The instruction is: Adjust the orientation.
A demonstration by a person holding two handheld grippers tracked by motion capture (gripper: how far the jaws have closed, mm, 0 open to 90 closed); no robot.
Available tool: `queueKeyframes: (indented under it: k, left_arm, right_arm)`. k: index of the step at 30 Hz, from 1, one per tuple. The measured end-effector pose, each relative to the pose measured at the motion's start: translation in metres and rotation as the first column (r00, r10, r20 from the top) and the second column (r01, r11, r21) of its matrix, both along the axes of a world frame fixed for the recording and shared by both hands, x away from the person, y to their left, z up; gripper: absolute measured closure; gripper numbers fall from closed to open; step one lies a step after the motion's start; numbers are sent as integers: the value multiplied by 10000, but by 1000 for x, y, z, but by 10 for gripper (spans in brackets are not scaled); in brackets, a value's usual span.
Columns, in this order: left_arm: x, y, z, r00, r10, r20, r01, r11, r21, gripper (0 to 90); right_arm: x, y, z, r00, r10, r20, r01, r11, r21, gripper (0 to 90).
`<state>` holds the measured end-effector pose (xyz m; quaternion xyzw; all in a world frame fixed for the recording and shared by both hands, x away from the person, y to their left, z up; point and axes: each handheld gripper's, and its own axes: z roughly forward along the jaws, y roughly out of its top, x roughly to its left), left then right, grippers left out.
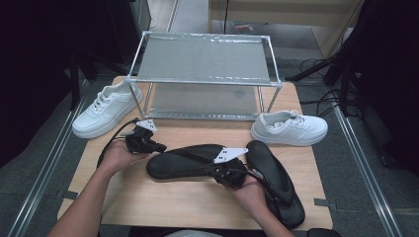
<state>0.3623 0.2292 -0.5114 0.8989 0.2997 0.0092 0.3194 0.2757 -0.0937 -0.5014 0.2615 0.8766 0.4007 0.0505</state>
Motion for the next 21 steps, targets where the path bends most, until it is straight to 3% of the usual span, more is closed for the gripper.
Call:
queueKeyframes:
  k: [15, 21]
  left_arm:
    - [-2, -1, 1, 9997, 93, -212, -94, 10000, -26, 900]
    - [-15, -5, 1, 9997, -72, -229, 75, 9999, 148, 899]
  right_arm:
    - [11, -4, 0, 9999, -172, -17, 172, 9998, -78, 884]
    - [16, -9, 1, 9991, -418, -86, 417, 9991, -69, 884]
